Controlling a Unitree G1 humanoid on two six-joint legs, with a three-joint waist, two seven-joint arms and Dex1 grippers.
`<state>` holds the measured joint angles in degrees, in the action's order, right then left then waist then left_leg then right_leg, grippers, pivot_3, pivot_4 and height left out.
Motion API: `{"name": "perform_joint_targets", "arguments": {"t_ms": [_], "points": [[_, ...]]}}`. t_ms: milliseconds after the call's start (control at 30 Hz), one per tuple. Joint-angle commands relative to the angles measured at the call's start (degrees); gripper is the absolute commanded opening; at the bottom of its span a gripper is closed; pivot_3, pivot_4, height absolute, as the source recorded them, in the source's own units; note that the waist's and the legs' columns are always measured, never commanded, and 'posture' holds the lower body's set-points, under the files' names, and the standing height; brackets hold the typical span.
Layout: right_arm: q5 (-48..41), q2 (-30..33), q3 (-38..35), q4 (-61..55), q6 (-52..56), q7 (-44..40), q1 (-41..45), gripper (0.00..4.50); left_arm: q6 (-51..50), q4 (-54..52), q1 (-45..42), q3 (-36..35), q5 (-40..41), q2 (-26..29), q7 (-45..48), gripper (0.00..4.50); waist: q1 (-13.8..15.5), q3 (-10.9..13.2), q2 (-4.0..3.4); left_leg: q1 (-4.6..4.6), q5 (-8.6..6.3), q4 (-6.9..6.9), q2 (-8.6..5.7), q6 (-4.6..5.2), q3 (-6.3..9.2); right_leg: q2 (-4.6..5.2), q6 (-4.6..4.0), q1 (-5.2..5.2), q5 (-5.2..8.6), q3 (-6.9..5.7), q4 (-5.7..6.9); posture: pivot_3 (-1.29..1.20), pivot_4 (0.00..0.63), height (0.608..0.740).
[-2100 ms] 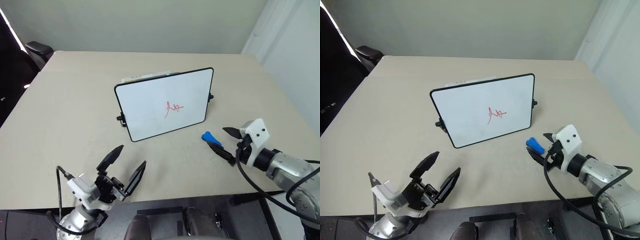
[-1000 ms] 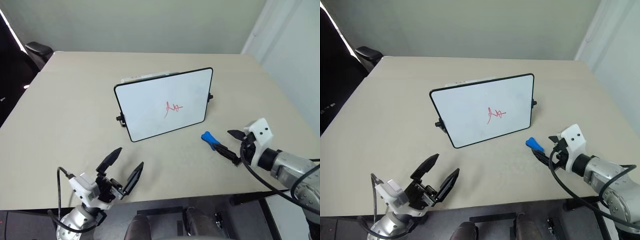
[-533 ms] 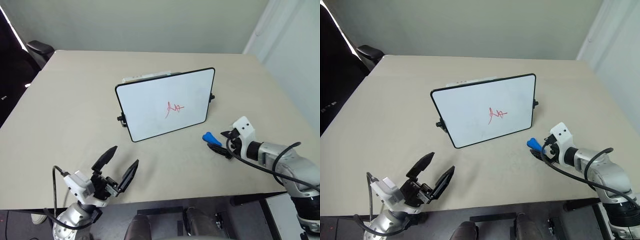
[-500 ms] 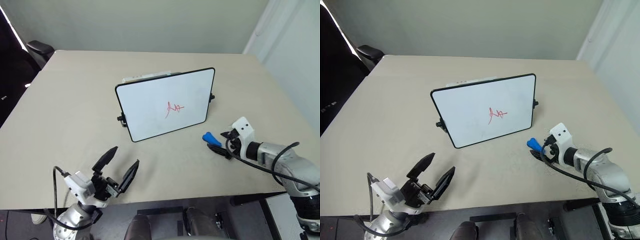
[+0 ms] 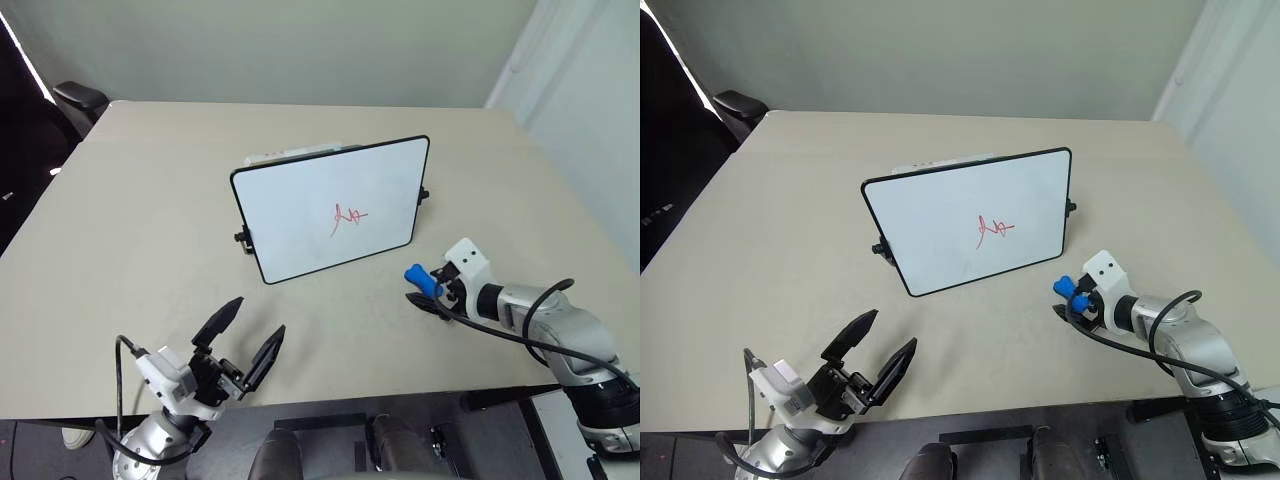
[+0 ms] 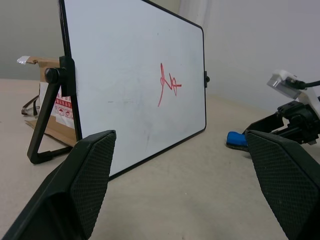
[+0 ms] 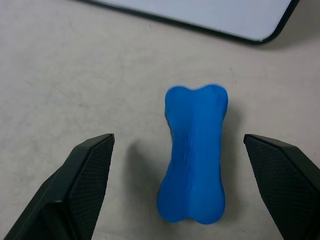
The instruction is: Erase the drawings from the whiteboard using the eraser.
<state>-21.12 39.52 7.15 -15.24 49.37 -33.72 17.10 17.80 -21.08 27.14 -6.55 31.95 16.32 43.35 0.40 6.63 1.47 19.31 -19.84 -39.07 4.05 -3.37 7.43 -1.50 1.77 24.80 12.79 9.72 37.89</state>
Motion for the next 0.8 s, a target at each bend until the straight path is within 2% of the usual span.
{"name": "perform_joint_targets", "arguments": {"t_ms": [33,233,300,400,567,667,800], "points": [[1.72,0.41,0.28,-0.02,0.84,0.19,1.38,3.17,0.48,-2.38,-0.26,-0.64,0.75,0.06,-0.11,4.5,0.0,0.0,0.0,0.0,0.0,0.0,0.0,0.0,0.0,0.0,0.0,0.0,0.0,0.0,0.0,0.0,0.15,0.74],[2.83,1.32,-0.32,-0.18,1.85,-0.28,0.88,1.04,0.06,-3.23,-0.25,-0.51,1.2,0.11,-0.19,4.5,0.0,0.0,0.0,-0.06,0.0,-0.01,0.0,0.0,0.0,0.0,0.0,-0.08,0.0,0.0,0.0,0.0,0.15,0.74],[2.56,1.63,-1.51,-1.39,2.55,0.01,1.12,0.54,-0.03,-3.42,-0.22,-0.49,1.26,0.1,-0.21,4.5,0.04,0.0,0.0,-0.08,0.0,-0.02,0.0,0.0,0.0,0.0,0.0,-0.13,0.0,0.0,0.0,0.0,0.15,0.74],[0.31,0.81,-4.12,-5.74,5.54,0.64,2.69,0.49,-0.22,-3.69,-0.2,-0.53,1.38,0.16,-0.2,4.5,0.05,0.01,-0.01,-0.08,0.0,-0.03,0.0,0.0,-0.01,0.0,0.0,-0.13,0.0,0.0,0.0,0.0,0.15,0.74],[-2.06,-4.49,-5.29,-11.52,10.21,3.71,10.32,0.49,-0.22,-4.06,0.16,-0.28,1.17,0.14,-0.12,4.5,-0.48,0.03,-0.04,-0.05,-0.01,0.04,0.0,0.02,-0.03,-0.05,0.0,-0.11,-0.01,0.0,0.03,0.0,0.15,0.74],[-1.59,-10.85,-6.17,-11.45,11.56,8.69,16.66,0.49,-0.01,-4.49,0.61,0.2,0.79,-0.05,-0.11,4.5,-0.87,0.03,-0.05,-0.27,-0.05,0.06,0.0,0.14,-0.01,-0.08,0.01,-0.06,-0.03,0.0,0.05,0.0,0.15,0.74],[1.51,-15.52,-4.36,-8.2,11.37,13.59,21.1,0.49,-0.08,-4.86,0.68,0.56,0.57,-0.08,-0.3,4.5,-0.27,0.02,-0.03,-0.21,-0.06,0.09,0.0,0.19,0.08,-0.03,0.01,0.01,-0.03,0.0,0.04,0.0,0.15,0.74]]}}
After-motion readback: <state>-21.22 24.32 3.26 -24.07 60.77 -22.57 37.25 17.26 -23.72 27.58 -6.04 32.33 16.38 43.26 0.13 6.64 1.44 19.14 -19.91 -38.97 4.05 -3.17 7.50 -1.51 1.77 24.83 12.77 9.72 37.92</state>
